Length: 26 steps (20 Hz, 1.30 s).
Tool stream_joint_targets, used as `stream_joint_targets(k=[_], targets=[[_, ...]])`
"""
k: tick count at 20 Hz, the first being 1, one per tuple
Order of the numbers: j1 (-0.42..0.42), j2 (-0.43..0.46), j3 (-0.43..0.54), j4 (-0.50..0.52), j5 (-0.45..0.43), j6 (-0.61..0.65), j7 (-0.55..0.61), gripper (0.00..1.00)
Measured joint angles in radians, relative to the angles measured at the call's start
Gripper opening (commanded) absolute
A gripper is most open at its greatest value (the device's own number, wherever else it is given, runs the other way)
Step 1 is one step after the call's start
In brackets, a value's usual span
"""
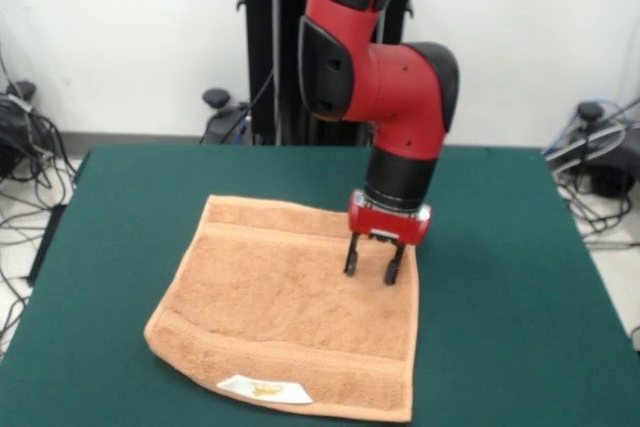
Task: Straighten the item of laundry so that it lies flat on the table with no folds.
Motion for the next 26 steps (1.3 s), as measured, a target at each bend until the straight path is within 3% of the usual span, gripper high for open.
stream_joint_targets(k=[13, 26], targets=[[0.047, -0.025, 0.028, 0.118, -0.012, -0.033, 0.0, 1.0], [0.047, -0.015, 0.027, 0.133, -0.013, -0.088, 0.0, 1.0]])
